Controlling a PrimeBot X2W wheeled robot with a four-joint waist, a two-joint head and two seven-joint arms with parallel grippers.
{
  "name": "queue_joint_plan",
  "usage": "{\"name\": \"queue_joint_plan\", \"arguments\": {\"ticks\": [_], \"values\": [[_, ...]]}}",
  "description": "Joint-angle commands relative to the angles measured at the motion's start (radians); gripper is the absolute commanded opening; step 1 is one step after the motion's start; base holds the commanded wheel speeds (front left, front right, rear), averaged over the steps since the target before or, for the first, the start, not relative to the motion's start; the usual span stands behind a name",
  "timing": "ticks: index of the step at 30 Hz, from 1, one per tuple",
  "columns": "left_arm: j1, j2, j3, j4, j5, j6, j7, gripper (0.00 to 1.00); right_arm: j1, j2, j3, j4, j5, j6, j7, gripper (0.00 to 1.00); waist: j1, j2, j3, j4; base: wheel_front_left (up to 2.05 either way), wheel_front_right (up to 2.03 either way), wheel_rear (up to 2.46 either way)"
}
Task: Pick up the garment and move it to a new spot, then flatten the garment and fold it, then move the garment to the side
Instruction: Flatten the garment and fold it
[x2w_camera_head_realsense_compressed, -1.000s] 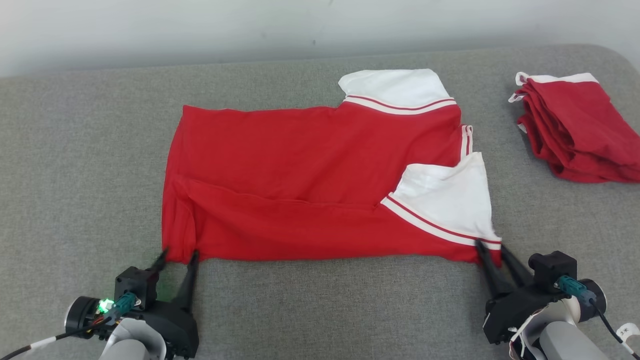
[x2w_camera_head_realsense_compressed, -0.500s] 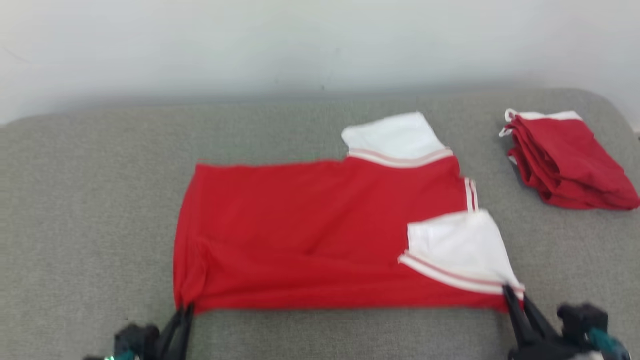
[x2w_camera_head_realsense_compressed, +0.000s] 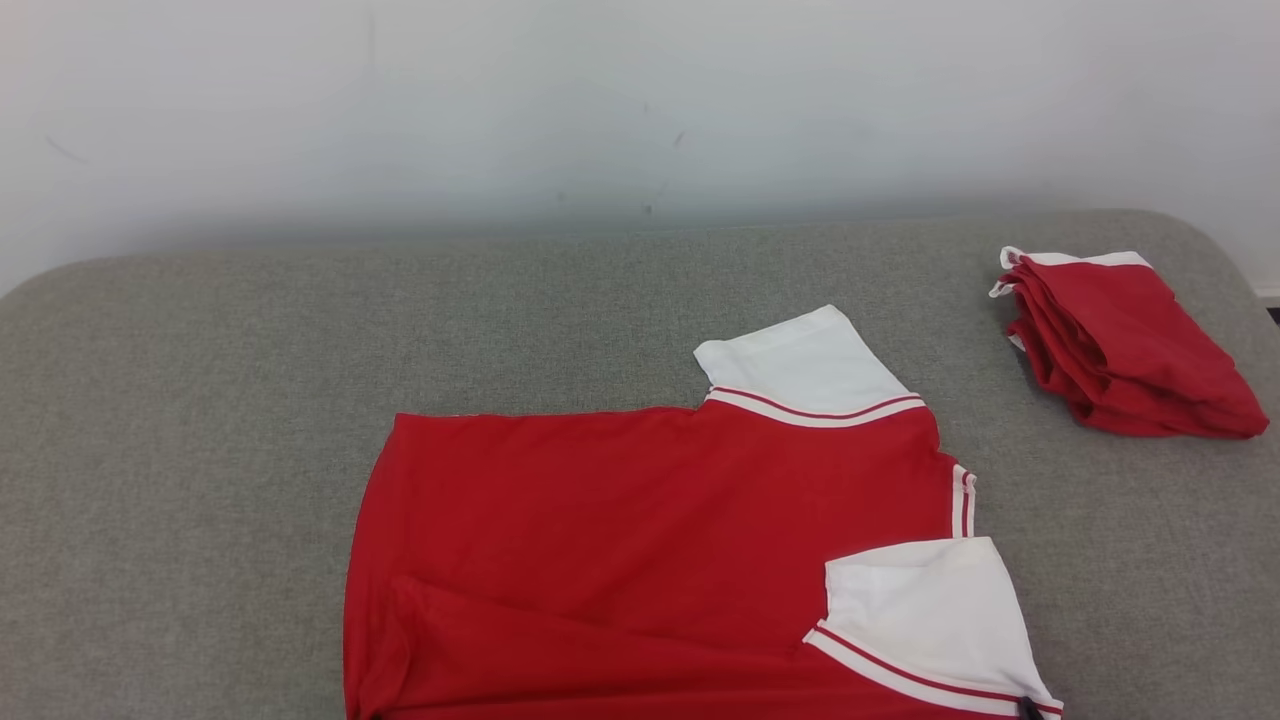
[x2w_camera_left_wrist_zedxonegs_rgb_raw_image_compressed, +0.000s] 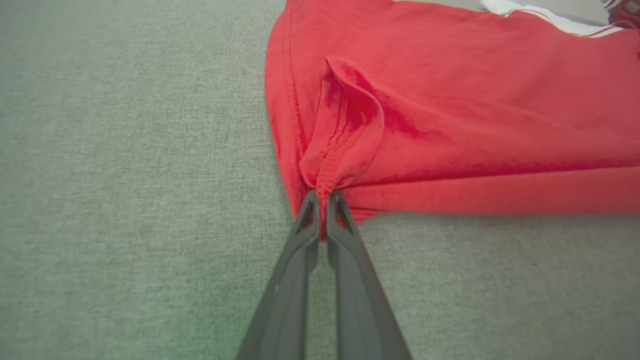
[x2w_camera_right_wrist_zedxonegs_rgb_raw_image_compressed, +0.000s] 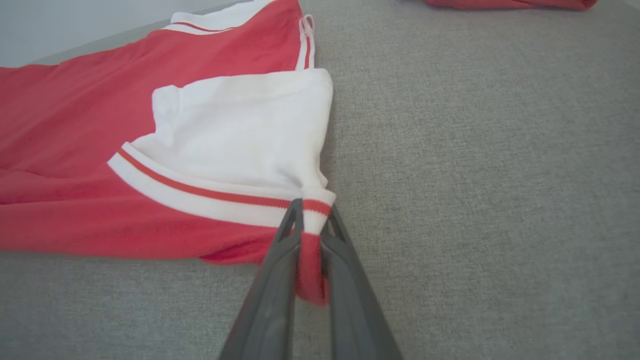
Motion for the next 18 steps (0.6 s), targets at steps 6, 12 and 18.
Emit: {"name": "queue_joint_plan", "arguments": {"ticks": [6, 12, 18], "values": [[-0.019, -0.009, -0.009, 0.048, 0.001, -0.001, -0.002, 1.0, -0.016, 0.028, -0.001, 0.019, -0.034, -0.003, 0.008, 1.0, 0.0001, 0.0001, -0.014, 0.008, 0.0, 0.0, 0.0], [-0.019, -0.014, 0.042, -0.016, 0.022, -0.001, -0.003, 1.0, -0.035, 0.032, -0.014, -0.023, -0.067, -0.003, -0.039, 1.0, 0.0001, 0.0001, -0.026, 0.023, 0.0, 0.0, 0.0], [0.031, -0.031, 0.128, -0.176, 0.097, 0.015, -0.003, 1.0, -0.052, 0.062, -0.035, -0.068, -0.092, -0.003, -0.086, 1.0, 0.0001, 0.0001, -0.032, 0.034, 0.0, 0.0, 0.0]]}}
